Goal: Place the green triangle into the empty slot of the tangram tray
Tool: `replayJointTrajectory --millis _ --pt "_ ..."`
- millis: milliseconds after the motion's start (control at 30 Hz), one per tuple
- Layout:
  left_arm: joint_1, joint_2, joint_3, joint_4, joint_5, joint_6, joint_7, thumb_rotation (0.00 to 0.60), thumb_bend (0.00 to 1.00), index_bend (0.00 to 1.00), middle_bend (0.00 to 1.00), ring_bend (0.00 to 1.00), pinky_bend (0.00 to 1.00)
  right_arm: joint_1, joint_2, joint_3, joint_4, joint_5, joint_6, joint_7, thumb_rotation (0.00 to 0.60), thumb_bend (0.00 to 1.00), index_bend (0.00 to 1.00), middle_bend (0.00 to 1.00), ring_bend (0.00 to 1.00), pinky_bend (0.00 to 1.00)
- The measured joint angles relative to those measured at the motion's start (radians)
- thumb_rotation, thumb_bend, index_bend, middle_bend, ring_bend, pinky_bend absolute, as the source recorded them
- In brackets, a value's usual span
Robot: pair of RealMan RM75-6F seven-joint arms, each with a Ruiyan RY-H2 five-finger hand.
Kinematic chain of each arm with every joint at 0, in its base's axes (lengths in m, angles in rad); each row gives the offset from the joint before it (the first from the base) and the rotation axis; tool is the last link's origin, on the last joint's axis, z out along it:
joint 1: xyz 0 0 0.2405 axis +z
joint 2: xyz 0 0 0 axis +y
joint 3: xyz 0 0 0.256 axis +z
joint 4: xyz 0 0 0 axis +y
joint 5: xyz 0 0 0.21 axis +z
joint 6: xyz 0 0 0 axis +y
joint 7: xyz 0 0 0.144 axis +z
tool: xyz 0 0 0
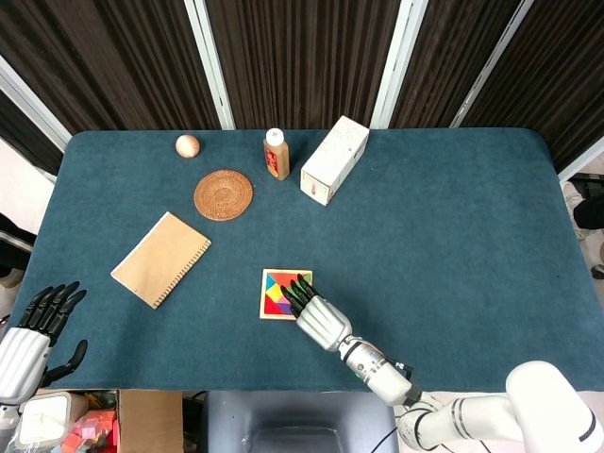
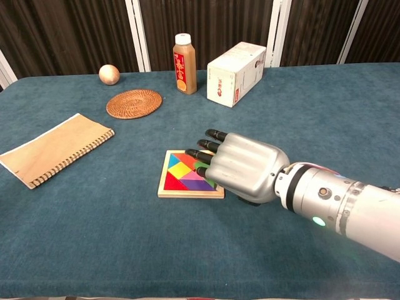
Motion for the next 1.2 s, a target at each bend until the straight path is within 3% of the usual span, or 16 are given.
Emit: replayJointTrajectory --millis 300,467,800,967,1200 --pt "0.001 -0.001 0.001 0.001 0.003 0.003 0.0 0.6 0.48 0.0 0.03 0.02 0.07 -0.007 0.022 -0.011 -0.008 -0.002 0.007 -0.004 0.6 0.46 0.38 0.05 0.0 0.0" --pt "0.002 -0.002 0.002 -0.001 0.004 0.004 0.006 0.6 0.48 0.0 0.03 0.02 0.07 -0.01 0.03 -0.007 -0.014 -0.019 0.018 0.037 0.6 0.46 0.32 0.05 0.0 0.0" --pt "-0.002 -0.008 0.001 -0.005 0.0 -0.009 0.021 0.6 0.48 0.0 0.03 0.02 0.07 -0.001 0.006 0.067 0.032 0.041 0.019 0.068 0.6 0.46 0.22 0.04 0.0 0.0" --pt "-0.007 -0.004 -0.005 -0.008 -0.01 -0.015 0.019 0.6 0.48 0.0 0.03 0.02 0.07 0.025 -0.045 0.099 0.083 0.103 -0.008 0.053 0.6 0.46 0.22 0.04 0.0 0.0" --pt "-0.008 -0.008 -0.005 -0.003 -0.013 -0.019 0.019 0.6 0.48 0.0 0.03 0.02 0.07 0.04 -0.061 0.084 0.103 0.134 -0.023 0.021 0.6 0.46 0.27 0.04 0.0 0.0"
